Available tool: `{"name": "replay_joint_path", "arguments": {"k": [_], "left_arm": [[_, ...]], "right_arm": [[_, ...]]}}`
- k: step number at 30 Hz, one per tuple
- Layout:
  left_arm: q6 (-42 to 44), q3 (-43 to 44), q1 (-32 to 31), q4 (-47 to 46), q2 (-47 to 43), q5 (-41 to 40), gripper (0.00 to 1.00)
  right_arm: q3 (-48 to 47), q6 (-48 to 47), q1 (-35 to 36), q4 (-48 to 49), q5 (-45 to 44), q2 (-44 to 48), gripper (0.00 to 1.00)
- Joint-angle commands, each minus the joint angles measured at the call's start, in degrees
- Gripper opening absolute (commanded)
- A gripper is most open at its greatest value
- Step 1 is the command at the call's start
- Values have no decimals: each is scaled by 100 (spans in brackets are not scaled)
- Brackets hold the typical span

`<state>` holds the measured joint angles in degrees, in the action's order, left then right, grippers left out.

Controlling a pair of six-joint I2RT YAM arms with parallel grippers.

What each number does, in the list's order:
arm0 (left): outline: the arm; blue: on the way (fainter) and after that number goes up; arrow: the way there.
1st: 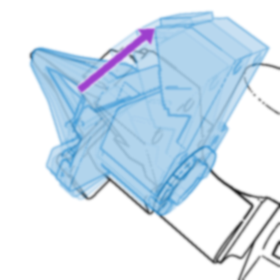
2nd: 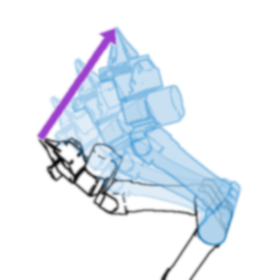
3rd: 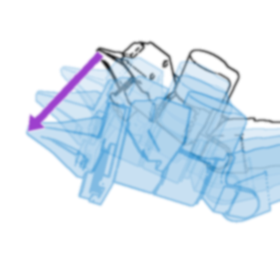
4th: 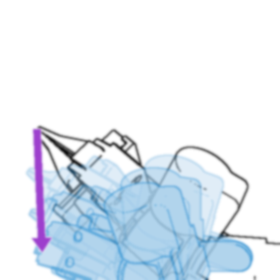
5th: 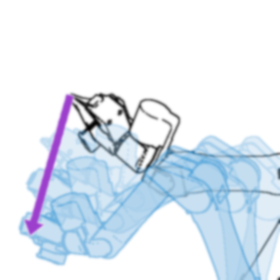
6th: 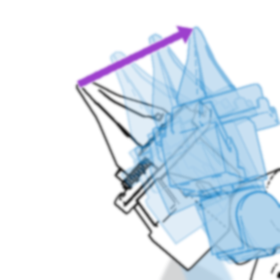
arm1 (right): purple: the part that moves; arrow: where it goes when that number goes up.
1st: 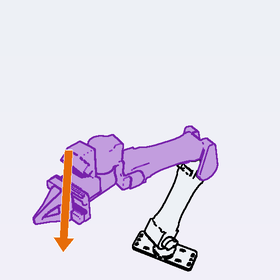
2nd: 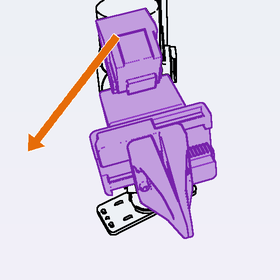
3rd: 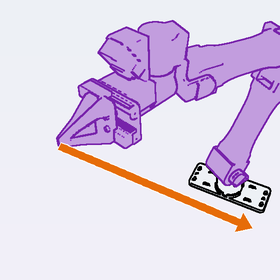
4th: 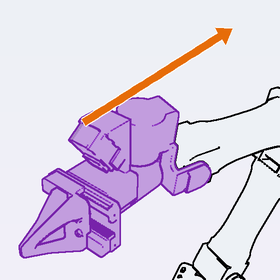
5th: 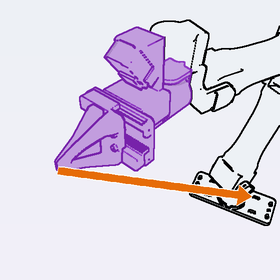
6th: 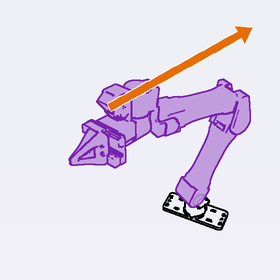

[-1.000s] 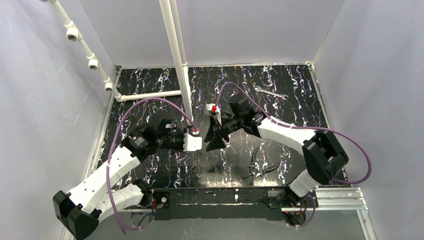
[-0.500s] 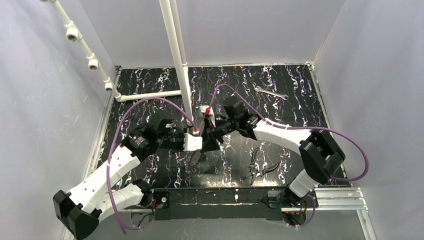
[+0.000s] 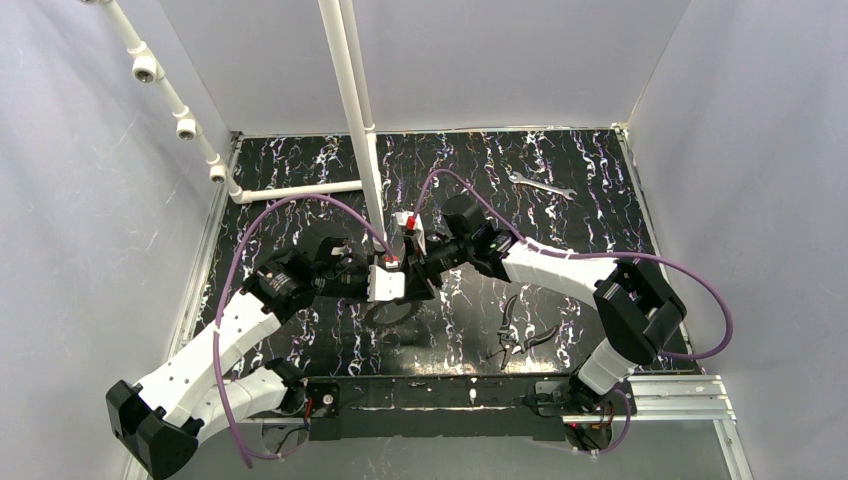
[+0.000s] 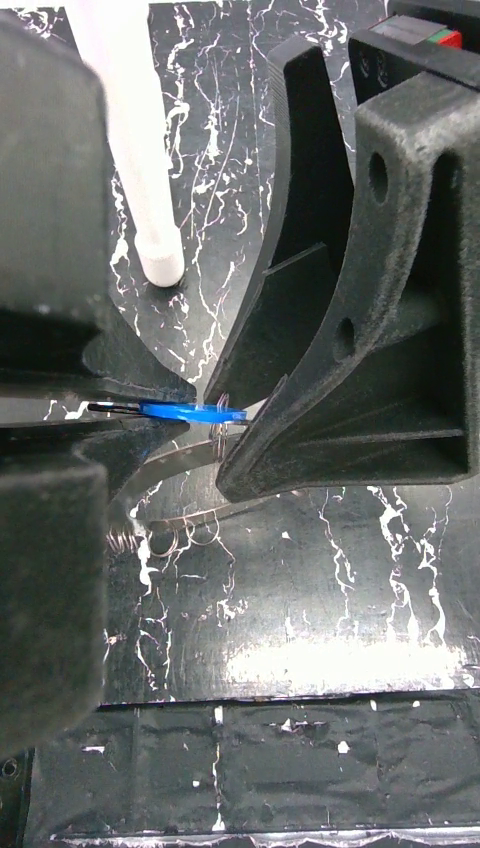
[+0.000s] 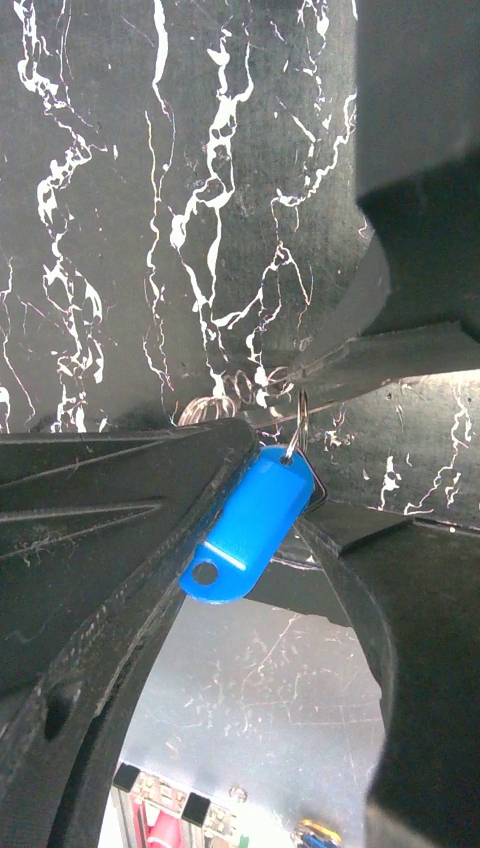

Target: Remove the keys from the keyring

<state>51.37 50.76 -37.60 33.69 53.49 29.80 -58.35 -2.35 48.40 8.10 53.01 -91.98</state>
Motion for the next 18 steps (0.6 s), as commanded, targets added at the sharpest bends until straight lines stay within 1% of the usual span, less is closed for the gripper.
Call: {"name": "replay_joint_path", "arguments": {"k": [1,4,9,12,16,18], "left_arm": [[-48,188,4,56,-51,-6,0],[-49,168,7,99,-96,-58,0],[-62,105,41,102,-169,-71,0],[-66,117,49,107,-169,-72,0],[-65,131,51,124,-164,-39,0],[-72,144,58,135,-164,-21,0]], "right_arm": [[-100,-90,20,156,-78,-5,50],[-91,-268,20,-50,-103,26,46],[-63,-444,11,-241,-83,64,33],[-65,-483,11,-280,-53,73,30],[-89,-545,-9,-341,25,90,29],[-92,-581,-28,-363,33,94,32]]}}
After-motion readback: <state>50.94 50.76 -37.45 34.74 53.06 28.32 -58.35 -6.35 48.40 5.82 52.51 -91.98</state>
